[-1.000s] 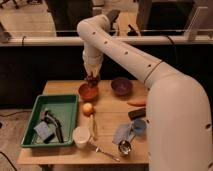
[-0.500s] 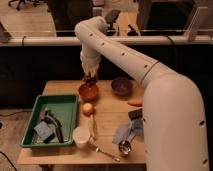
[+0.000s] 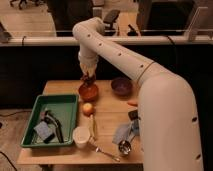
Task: Place grapes in red bowl
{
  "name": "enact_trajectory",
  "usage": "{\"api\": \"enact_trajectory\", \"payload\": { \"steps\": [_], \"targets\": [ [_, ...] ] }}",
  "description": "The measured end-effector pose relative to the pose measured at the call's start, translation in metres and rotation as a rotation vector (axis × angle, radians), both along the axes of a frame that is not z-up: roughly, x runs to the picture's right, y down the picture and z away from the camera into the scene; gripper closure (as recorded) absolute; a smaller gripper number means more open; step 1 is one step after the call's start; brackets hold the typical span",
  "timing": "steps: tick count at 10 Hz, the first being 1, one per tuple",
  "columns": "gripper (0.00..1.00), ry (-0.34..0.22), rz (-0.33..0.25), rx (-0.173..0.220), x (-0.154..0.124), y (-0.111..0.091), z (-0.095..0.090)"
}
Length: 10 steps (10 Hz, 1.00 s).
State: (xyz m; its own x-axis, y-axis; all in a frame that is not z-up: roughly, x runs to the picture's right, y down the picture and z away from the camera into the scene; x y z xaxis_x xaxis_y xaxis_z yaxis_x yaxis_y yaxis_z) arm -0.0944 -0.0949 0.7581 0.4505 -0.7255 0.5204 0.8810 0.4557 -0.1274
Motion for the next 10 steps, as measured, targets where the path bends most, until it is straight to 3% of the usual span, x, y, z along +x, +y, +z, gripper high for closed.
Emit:
{"api": "enact_trajectory", "payload": {
  "steps": [10],
  "targets": [
    [0.99,0.000,-0.026,-0.019,-0.0056,-0.0004,0.0098]
  ]
}}
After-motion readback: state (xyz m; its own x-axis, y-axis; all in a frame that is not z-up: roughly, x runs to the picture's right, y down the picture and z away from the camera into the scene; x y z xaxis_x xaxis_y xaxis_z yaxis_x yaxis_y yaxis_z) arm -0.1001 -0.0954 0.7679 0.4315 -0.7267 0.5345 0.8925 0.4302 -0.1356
